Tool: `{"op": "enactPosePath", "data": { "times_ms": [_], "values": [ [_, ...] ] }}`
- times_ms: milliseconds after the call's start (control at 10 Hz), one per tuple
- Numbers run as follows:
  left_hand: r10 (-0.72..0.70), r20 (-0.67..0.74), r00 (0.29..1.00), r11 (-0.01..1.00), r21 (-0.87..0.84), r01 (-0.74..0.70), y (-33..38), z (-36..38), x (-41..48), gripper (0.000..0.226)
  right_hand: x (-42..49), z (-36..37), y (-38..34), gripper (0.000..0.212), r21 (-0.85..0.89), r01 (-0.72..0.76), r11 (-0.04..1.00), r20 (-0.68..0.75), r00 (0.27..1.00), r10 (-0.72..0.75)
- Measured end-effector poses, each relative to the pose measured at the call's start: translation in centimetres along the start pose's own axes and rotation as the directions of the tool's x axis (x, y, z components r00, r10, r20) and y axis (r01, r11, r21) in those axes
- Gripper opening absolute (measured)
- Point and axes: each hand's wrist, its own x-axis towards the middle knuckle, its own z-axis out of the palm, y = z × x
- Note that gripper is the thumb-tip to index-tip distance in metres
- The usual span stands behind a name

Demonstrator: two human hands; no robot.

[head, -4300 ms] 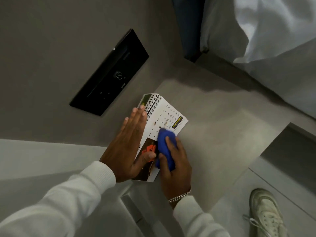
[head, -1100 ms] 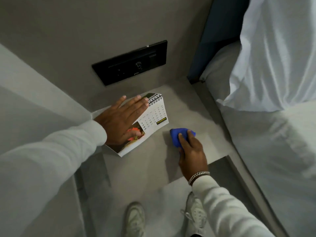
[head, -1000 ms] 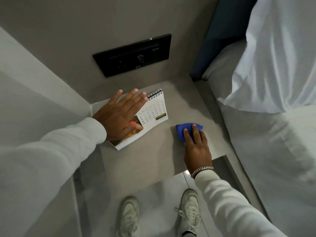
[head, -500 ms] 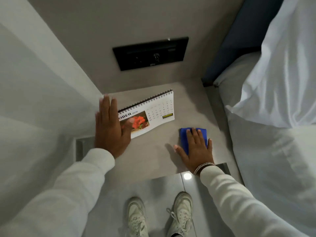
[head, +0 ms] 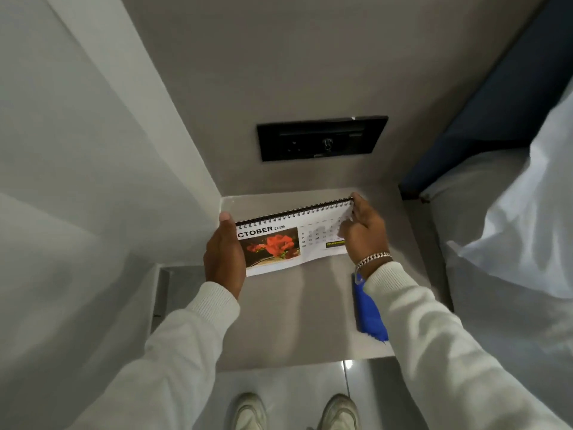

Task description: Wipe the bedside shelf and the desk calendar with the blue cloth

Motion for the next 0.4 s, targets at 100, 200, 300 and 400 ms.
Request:
{"op": "enactPosePath", "data": {
  "times_ms": [100,200,300,400],
  "values": [
    [0.078,0.012,0.997,0.994,0.077,-0.079,1.8,0.5,2.0,0.068,1.4,0.2,-1.2,0.062,0.078,-0.014,0.997,-0.046,0.999,0.018],
    [0.118,0.013,0.993,0.985,0.125,-0.119,3.6,1.4,4.1,0.071,2.9,0.6,-2.0,0.06,0.095,-0.006,0.995,-0.05,0.999,0.011],
    [0.154,-0.01,0.988,0.974,0.172,-0.15,4.5,2.1,5.7,0.068,4.2,1.2,-1.9,0.061,0.072,0.008,0.997,-0.027,1.0,-0.006],
    [0.144,-0.046,0.989,0.972,0.197,-0.132,5.1,2.5,6.5,0.061,4.3,1.6,-2.5,0.065,0.044,-0.019,0.999,0.002,1.0,0.019]
  ]
}}
